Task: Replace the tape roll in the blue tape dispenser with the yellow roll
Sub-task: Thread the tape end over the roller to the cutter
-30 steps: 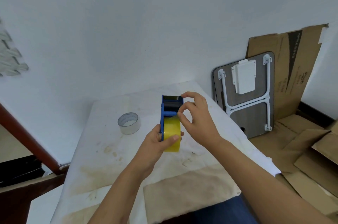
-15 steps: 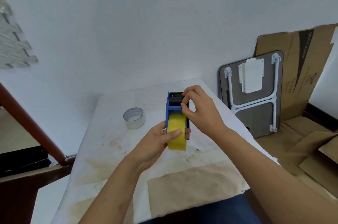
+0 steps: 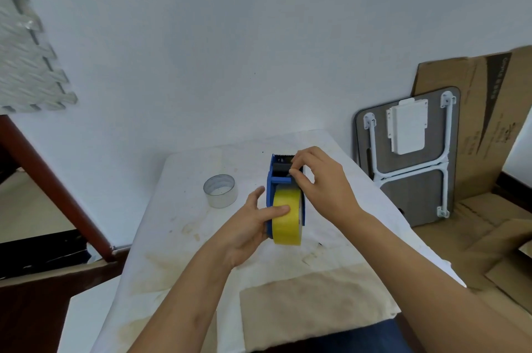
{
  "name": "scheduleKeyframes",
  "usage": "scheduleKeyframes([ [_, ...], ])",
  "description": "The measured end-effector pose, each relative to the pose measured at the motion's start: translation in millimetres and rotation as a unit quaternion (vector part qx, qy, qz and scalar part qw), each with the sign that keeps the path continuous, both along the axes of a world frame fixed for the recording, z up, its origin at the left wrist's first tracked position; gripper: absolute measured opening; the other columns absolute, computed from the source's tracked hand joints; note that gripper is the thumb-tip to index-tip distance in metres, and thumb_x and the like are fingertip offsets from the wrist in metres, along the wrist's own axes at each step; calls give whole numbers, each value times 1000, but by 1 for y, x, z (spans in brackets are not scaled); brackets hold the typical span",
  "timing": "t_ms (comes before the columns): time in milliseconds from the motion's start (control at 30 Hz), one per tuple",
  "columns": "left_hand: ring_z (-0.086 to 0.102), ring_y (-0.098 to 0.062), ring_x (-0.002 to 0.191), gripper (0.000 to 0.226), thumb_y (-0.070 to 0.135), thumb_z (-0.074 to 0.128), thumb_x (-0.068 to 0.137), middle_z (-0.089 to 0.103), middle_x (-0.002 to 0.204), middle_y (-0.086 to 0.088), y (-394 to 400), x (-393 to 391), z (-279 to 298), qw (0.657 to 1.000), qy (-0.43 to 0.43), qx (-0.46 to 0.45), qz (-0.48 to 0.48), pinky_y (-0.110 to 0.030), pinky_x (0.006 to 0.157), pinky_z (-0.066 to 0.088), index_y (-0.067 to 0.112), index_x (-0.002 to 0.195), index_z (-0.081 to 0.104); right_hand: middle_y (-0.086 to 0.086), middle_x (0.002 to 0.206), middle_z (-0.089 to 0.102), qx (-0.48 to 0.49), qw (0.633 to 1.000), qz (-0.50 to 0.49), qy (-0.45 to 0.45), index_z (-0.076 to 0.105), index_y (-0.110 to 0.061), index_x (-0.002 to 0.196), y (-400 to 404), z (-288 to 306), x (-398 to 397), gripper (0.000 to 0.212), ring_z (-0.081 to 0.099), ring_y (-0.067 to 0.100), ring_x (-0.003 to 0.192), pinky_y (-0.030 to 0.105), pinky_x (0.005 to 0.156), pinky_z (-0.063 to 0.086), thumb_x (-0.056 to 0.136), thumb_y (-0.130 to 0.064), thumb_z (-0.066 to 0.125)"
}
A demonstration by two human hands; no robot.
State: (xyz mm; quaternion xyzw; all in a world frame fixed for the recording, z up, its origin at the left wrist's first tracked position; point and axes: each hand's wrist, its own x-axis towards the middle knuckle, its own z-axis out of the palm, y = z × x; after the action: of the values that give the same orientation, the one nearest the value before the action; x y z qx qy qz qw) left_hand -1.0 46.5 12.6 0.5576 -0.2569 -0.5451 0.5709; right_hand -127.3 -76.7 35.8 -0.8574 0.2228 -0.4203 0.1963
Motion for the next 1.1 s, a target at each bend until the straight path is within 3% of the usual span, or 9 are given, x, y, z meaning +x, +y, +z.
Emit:
scheduleKeyframes([
  [200, 67, -31, 116, 76, 15, 79, 82, 68, 132, -8, 3, -4, 7, 995, -57, -21, -77, -52, 102, 52, 39, 143, 40, -1, 100, 61, -9, 1000, 12, 8, 63, -11, 87, 4, -1, 2, 7, 60, 15, 88, 26, 77, 49, 91, -15, 60],
  [333, 69, -26, 104, 77, 17, 82, 74, 69, 129, -9, 0, -9, 8, 994, -89, -18, -66, -49, 98, 54, 38, 139, 45, 0, 97, 62, -2, 1000, 8, 9, 63, -11, 88, 5, -1, 3, 8, 60, 18, 88, 30, 77, 50, 91, -16, 58],
  [433, 69, -24, 91, 68, 8, 72, 80, 70, 126, -14, 1, -9, 11, 993, -90, -18, -74, -46, 96, 55, 35, 136, 47, 0, 95, 63, 2, 1000, 0, 21, 63, -12, 89, 5, 1, 1, 9, 58, 18, 86, 30, 76, 49, 92, -18, 58],
  [567, 67, -25, 88, 67, 4, 68, 83, 69, 124, -17, 4, -12, 14, 989, -108, -19, -96, -47, 96, 55, 36, 137, 44, 0, 94, 62, 11, 1000, -9, 25, 62, -11, 88, 6, 2, 1, 9, 57, 17, 80, 30, 72, 48, 93, -17, 57],
  [700, 67, -23, 93, 74, 4, 71, 77, 68, 124, -17, 5, -16, 14, 986, -146, -31, -75, -48, 101, 52, 41, 135, 43, 1, 94, 62, 37, 999, -11, 20, 62, -11, 89, 6, 3, 0, 10, 58, 18, 81, 36, 75, 51, 93, -17, 56],
  [900, 65, -27, 118, 88, -2, 77, 77, 68, 125, -9, 6, -12, 9, 980, -172, -5, -99, -42, 98, 55, 42, 141, 37, 0, 92, 61, 121, 992, -22, -25, 61, -13, 86, 3, 1, 0, 9, 60, 18, 86, 42, 83, 54, 93, -16, 56],
  [1100, 69, -25, 113, 73, 25, 82, 81, 69, 127, 1, 3, -11, 5, 984, -148, 18, -98, -51, 97, 56, 47, 139, 42, -3, 93, 65, 189, 981, -33, -40, 61, -17, 85, 5, -5, 3, 7, 62, 14, 90, 36, 83, 54, 92, -17, 58],
])
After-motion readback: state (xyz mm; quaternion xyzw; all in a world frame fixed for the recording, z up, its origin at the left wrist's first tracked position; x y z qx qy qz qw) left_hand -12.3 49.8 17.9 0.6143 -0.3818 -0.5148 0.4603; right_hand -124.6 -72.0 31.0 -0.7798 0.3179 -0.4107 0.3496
